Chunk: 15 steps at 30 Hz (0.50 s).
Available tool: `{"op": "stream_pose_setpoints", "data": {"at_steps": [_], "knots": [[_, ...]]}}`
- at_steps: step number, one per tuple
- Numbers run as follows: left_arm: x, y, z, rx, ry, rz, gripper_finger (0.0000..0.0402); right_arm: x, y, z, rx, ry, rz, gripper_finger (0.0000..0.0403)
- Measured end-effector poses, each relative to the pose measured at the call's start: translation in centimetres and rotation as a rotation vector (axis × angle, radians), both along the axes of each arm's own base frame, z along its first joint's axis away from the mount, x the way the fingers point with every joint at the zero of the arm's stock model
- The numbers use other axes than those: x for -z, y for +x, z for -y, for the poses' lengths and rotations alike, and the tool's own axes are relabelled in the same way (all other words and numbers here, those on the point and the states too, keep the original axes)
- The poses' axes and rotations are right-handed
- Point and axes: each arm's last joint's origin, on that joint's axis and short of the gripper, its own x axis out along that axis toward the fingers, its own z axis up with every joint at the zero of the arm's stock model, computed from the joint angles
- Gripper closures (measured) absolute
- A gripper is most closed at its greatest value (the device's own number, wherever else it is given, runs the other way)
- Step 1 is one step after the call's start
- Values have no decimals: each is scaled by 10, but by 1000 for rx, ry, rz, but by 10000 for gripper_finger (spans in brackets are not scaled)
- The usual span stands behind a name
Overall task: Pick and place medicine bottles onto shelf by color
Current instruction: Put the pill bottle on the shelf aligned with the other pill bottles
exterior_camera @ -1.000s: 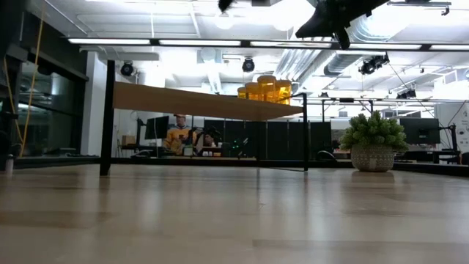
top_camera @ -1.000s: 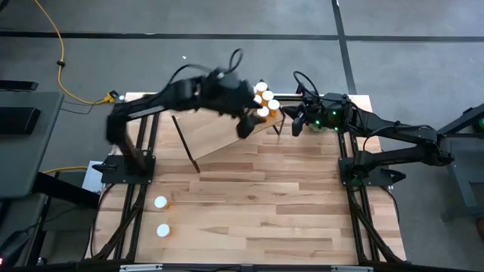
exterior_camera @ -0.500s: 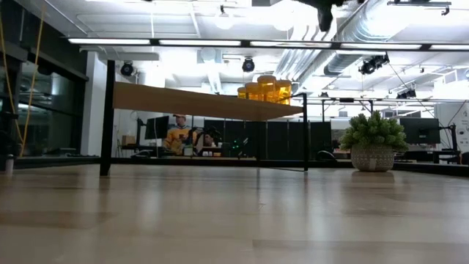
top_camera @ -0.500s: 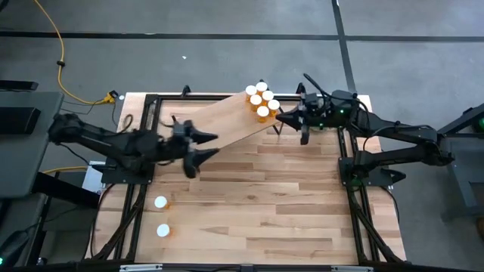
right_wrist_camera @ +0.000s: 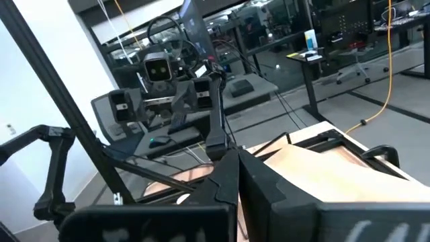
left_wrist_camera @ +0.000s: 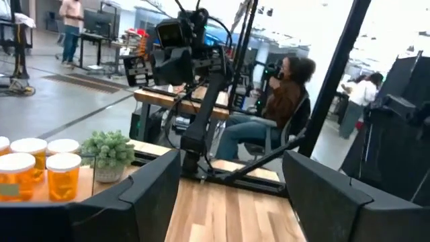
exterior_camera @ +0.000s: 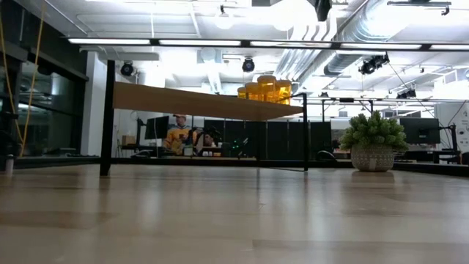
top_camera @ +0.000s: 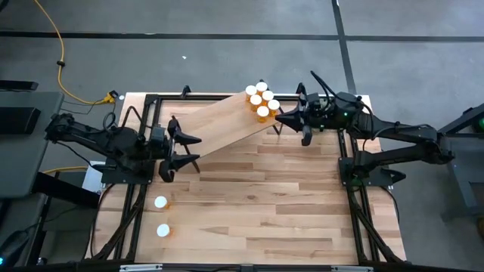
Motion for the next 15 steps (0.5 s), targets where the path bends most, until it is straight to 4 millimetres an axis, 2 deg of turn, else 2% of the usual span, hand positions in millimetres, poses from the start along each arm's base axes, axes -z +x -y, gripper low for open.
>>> {"op": "stream_pose_setpoints", "data": {"at_steps": [15], "knots": [[0,0,-1,-36,4,4,149,0,0,-1,3,-28,-1,403]]}}
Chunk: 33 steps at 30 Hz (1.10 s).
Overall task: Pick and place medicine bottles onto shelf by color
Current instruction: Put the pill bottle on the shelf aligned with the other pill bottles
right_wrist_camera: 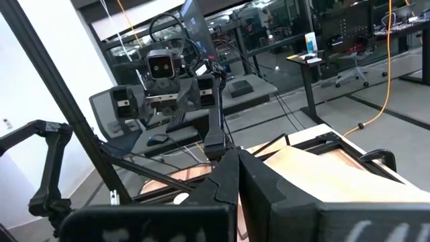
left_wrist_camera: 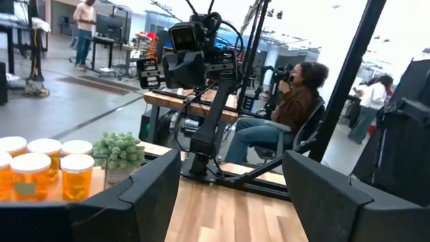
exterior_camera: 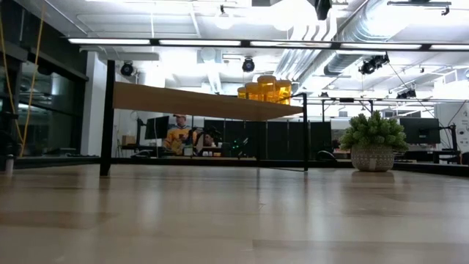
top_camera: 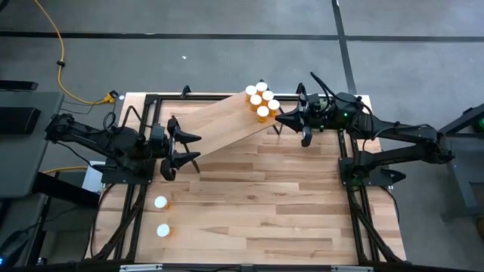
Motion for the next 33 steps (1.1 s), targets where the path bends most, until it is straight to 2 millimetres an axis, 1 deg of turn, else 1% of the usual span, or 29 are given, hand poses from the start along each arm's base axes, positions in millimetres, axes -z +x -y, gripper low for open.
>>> {"op": "stream_pose_setpoints", "data": {"at_steps": [4,7,9,12,14,17,19,21,23,27,30,33], "knots": [[0,0,-1,-14,-82,17,149,0,0,0,0,1,0,403],[-6,-1,-1,-36,-142,-30,149,0,0,0,-1,1,0,403],[-11,-4,-2,-66,-178,-137,149,0,0,0,-1,1,0,403],[-12,-10,-4,-130,-270,-401,149,0,0,0,-1,-2,0,403],[-3,-17,-4,-186,-373,-606,149,0,0,0,-1,-2,-3,403],[19,-25,-1,-232,-542,-930,149,1,0,0,-1,0,-8,403],[34,-29,5,-265,-584,-1138,149,1,0,0,-1,0,-7,403],[49,-31,12,-286,-565,-1276,149,1,0,0,-1,0,-8,403],[63,-31,21,-261,-523,-1343,149,1,0,0,-1,0,-8,403],[86,-28,41,-153,-512,-1395,148,2,0,0,-1,2,-16,403],[95,-28,53,-101,-506,-1415,141,2,0,0,-1,4,-23,403],[98,-30,60,-84,-504,-1422,125,3,0,0,-1,4,-28,403]]}}
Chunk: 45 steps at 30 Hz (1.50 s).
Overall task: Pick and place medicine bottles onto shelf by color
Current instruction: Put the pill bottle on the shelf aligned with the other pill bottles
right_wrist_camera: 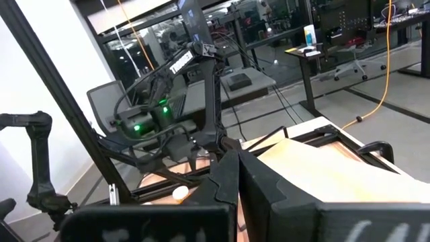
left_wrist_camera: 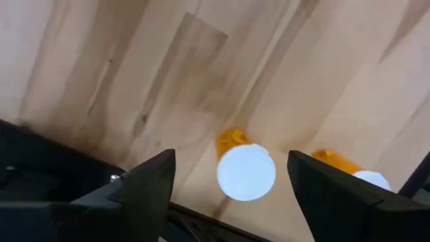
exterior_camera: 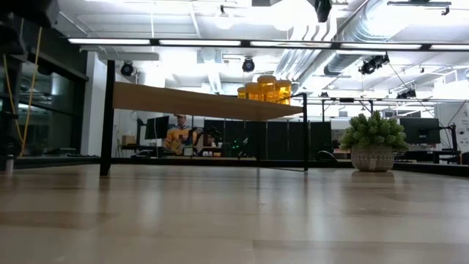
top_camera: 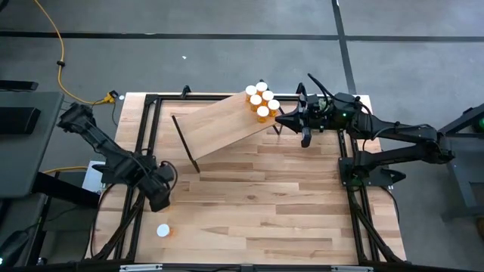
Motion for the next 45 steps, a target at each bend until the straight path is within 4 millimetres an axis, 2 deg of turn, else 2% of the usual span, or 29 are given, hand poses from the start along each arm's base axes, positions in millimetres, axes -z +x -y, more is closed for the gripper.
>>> {"op": "stream_pose_setpoints", "data": {"at_steps": [5,8,12,20,31,45], "knots": [[5,-2,9,28,-19,27,91,0,0,0,0,1,-3,403],[11,-4,17,135,-23,66,79,0,0,0,0,1,-3,403],[25,-11,25,253,-5,63,76,1,0,0,0,2,-6,403],[47,-18,27,302,93,11,76,1,0,0,0,3,-10,403],[54,-16,37,370,90,11,76,2,0,0,3,5,-20,403],[56,-19,33,349,137,-37,76,3,0,0,7,12,-32,403]]}}
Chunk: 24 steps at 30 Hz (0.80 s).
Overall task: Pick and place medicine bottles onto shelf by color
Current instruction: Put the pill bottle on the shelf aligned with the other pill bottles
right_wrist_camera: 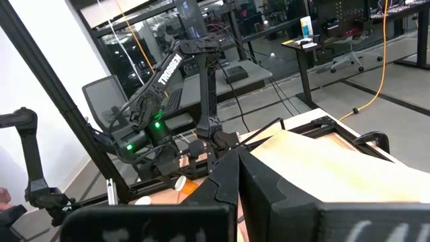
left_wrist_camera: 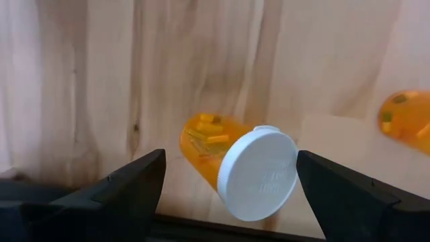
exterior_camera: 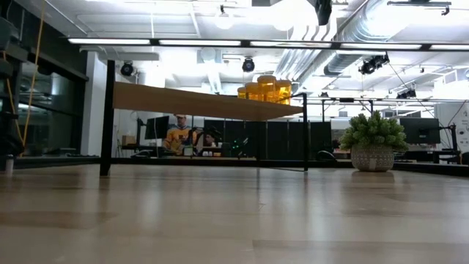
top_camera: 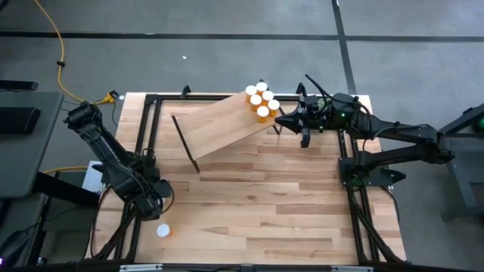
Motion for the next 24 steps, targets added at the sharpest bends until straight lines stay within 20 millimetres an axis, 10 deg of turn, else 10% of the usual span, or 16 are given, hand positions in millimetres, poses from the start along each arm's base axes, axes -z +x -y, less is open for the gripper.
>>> {"op": "stream_pose_setpoints", "data": {"at_steps": [24], "knots": [[-15,-1,-26,-84,18,17,76,0,0,0,0,3,-1,403]]}}
